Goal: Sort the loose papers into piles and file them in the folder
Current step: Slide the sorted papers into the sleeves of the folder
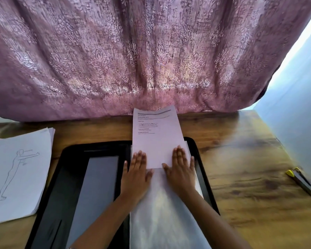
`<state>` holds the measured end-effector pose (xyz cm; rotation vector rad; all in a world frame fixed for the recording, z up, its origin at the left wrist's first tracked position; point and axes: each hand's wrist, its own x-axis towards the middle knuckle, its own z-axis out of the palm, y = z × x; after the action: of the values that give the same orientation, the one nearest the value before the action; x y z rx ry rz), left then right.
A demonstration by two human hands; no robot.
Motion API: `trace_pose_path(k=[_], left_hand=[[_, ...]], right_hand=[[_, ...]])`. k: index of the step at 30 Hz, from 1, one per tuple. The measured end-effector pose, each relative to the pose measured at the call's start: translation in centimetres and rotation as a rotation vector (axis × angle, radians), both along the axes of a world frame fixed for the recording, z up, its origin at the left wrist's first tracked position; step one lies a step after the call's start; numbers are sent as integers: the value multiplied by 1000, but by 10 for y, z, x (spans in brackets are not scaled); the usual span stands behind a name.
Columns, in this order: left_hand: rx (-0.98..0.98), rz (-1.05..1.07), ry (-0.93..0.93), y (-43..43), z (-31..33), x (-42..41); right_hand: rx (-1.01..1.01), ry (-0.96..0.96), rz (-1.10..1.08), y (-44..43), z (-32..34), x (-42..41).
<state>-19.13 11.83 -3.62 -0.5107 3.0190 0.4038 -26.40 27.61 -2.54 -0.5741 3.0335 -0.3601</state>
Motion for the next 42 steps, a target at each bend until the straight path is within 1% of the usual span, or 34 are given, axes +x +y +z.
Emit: trace_pose_path(k=[2,3,5,7,8,9,11,13,14,15,17,19,21,24,29,32,34,36,39,42], left_hand=[[13,-30,0,11,-1,2],[7,-36,3,13,3,3],[-33,-43,25,9,5,3],[-20,-29,47,1,2,5],[-16,-13,55,-4,0,6],[-25,1,54,-9,-1,4],[-52,19,43,-21,-3,-1],[-89,-17,39,-33,-5,-10],[-90,-26,36,-39,-6,-16],[-85,-31,40,-45,-5,-23],[-62,-14,60,-56,-1,-36],[-14,33,68,-64,-1,-45],[9,107,117,-66,-4,-45],[13,167,167,-66,-11,-43],[-43,169,189,-68,-19,-46],[-55,179,203,-66,-21,-46],[-57,187,212,-66,-21,-45],[-47,188,209,-67,-21,-46],[-33,189,204,-66,-20,-46],[-18,195,198,-66,-17,-47]], right_hand=[[-21,-88,105,-11,-11,15],[-21,-126,102,-9,-15,19],[-1,-89,21,7,-18,16],[28,-80,-70,22,-19,5],[2,-74,-103,27,-17,-2],[-38,-38,-126,30,-14,-11],[-110,127,-99,24,-5,-33],[-141,284,21,5,7,-60],[-130,284,103,-11,14,-76],[-103,245,178,-27,19,-92],[-46,90,286,-60,25,-126],[-20,-19,342,-87,23,-159],[10,-96,383,-108,20,-186],[52,-119,428,-128,18,-211],[80,-135,428,-153,14,-237],[32,-40,398,-158,16,-243],[-46,4,386,-157,19,-243],[-111,-41,413,-154,23,-242],[-96,-160,500,-146,35,-239],[-123,-269,528,-135,48,-230]])
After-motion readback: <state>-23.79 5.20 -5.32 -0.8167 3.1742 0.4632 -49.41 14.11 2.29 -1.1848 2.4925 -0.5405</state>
